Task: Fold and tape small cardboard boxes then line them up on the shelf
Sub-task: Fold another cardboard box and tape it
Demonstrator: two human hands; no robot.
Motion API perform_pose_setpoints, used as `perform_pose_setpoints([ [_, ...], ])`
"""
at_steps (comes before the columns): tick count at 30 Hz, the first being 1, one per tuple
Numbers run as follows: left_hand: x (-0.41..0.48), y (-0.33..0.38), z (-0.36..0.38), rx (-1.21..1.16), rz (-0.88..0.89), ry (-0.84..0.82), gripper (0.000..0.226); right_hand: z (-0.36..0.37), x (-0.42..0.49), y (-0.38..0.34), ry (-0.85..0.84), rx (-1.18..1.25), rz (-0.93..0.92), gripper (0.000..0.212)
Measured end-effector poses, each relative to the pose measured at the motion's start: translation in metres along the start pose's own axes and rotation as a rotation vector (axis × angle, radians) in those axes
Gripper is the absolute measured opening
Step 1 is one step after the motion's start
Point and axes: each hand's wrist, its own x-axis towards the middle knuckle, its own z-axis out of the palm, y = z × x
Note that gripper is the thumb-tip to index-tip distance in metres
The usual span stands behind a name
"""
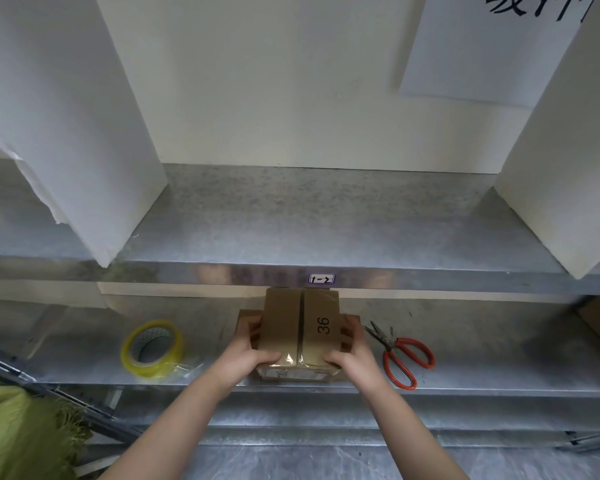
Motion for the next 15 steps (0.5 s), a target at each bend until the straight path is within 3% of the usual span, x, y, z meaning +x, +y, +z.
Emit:
perform_pose_setpoints([
  [5,-0.007,0.009,0.000,0.031,0.089,0.112,0.090,-0.002,-0.005,-0.009,0.028,0.012,-0.012,0.063],
  [8,-0.014,0.016,-0.001,-0.136,0.110,0.120,0.068,0.000,-0.014,-0.016,0.037,0.087,-0.044,0.060],
  [10,-0.020,0.030,-0.002,-0.287,0.091,0.165,0.053,0.002,-0.023,-0.021,0.028,0.176,-0.085,0.070],
  [12,-0.022,0.041,-0.003,-0.348,0.079,0.246,0.053,0.004,-0.031,-0.026,0.030,0.193,-0.114,0.078],
  [15,-0.029,0.045,-0.001,-0.316,0.125,0.291,0.052,0.008,-0.038,-0.031,0.090,0.194,-0.163,0.054],
])
